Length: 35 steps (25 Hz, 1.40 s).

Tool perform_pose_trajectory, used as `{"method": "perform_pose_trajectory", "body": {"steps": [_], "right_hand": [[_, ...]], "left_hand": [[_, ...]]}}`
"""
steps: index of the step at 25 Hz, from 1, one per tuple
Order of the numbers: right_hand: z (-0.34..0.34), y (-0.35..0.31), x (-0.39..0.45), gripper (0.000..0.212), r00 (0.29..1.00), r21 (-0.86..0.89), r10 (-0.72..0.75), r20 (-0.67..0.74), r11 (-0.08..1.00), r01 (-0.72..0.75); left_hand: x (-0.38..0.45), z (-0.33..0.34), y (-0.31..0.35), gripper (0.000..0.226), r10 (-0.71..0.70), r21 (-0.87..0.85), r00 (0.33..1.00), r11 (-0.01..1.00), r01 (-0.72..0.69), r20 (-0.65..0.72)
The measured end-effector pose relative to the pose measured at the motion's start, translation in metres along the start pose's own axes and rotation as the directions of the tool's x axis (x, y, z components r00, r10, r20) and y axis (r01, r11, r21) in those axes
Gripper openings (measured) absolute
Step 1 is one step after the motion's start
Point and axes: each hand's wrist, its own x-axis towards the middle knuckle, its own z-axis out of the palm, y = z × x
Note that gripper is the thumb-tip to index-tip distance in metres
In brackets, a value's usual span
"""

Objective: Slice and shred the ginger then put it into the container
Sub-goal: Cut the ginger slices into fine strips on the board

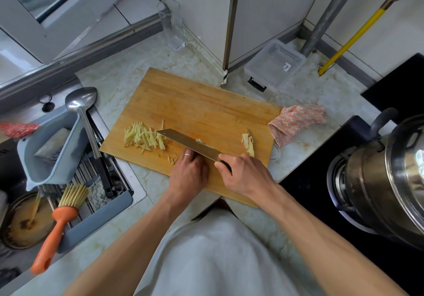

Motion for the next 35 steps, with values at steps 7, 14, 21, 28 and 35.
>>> {"method": "perform_pose_trajectory", "body": {"steps": [7,14,21,28,35], "right_hand": [[-0.002,0.0,-0.002,0.034,1.0,0.015,0.007,0.0,1.0,-0.007],[0.003,-0.001,-0.001,0.034,1.0,0.003,0.016,-0.007,1.0,-0.016],[-0.001,-0.001,-0.006,0.036,1.0,-0.011,0.01,0.002,1.0,-0.01],[0.004,-0.002,-0.001,0.035,1.0,-0.004,0.011,-0.013,1.0,-0.011],[-0.001,0.0,-0.008,0.036,1.0,0.009,0.017,-0.009,1.0,-0.017]], "left_hand": [[-0.004,0.005,-0.005,0.034,0.052,0.077,0.998,0.996,-0.05,-0.031],[-0.003,0.006,-0.012,0.038,0.034,0.067,0.998,0.997,-0.038,0.06],[-0.006,0.004,-0.008,0.038,0.058,0.044,0.998,0.997,-0.059,0.019],[-0.004,0.003,-0.006,0.039,0.046,0.041,0.998,0.998,-0.048,0.041],[-0.005,0.005,-0.005,0.041,0.03,0.031,0.999,0.999,-0.031,0.025]]}}
